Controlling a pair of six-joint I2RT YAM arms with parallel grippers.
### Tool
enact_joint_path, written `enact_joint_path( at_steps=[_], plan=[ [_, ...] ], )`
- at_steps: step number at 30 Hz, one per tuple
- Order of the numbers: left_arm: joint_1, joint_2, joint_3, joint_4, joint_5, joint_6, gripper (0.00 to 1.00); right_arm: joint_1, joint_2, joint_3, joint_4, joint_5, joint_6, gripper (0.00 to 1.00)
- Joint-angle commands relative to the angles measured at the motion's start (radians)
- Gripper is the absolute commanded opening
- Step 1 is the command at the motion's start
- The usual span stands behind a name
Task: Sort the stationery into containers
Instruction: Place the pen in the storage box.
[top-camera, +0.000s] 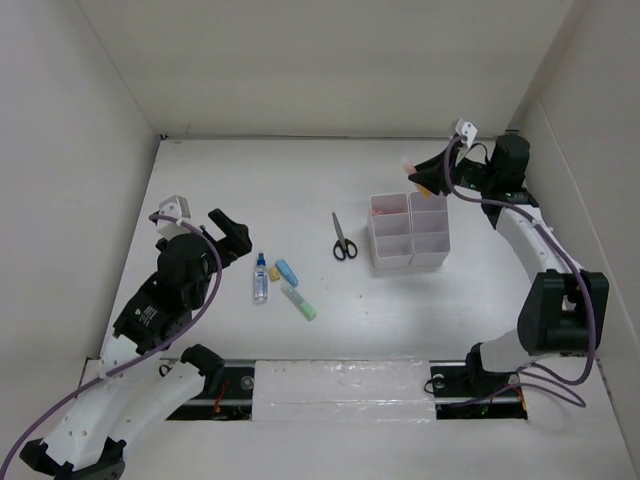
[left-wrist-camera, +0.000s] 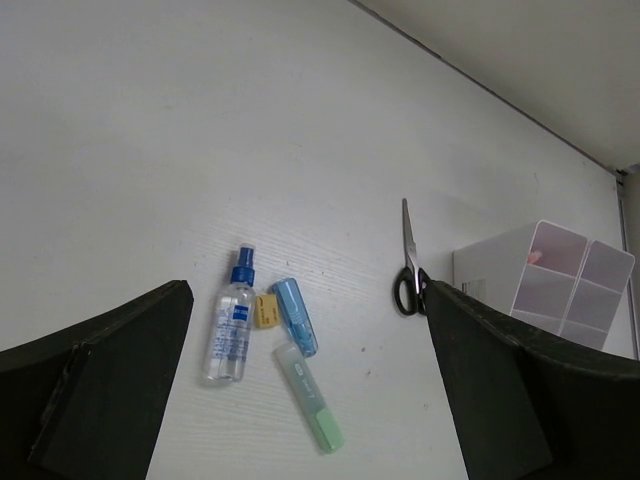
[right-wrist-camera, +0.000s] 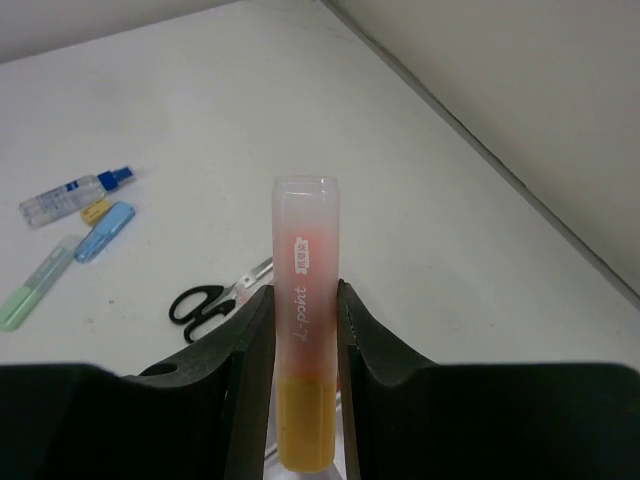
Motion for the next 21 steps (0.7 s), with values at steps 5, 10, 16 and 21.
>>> enact_joint_path(
  at_steps=[5, 10, 16, 21],
  plan=[
    [-0.001, 0.009, 0.011, 0.035, 0.008, 0.017, 1.0, -0.086, 0.121, 0.155, -0.094, -0.226, -0.082, 0.0],
    [-0.001, 0.0, 0.011, 0.035, 0.008, 0.017, 1.0, -0.066, 0.246, 0.319, -0.537, -0.113, -0.464, 0.0],
    [-0.001, 0.009, 0.011, 0.045, 0.008, 0.017, 1.0, -0.052, 0.378, 0.456, -0.783, -0.091, -0.577, 0.0],
    [-0.001, 0.009, 0.011, 0.045, 0.017, 0.017, 1.0, -0.052, 0.389, 0.433, -0.771, -0.091, -0.577, 0.0]
  ],
)
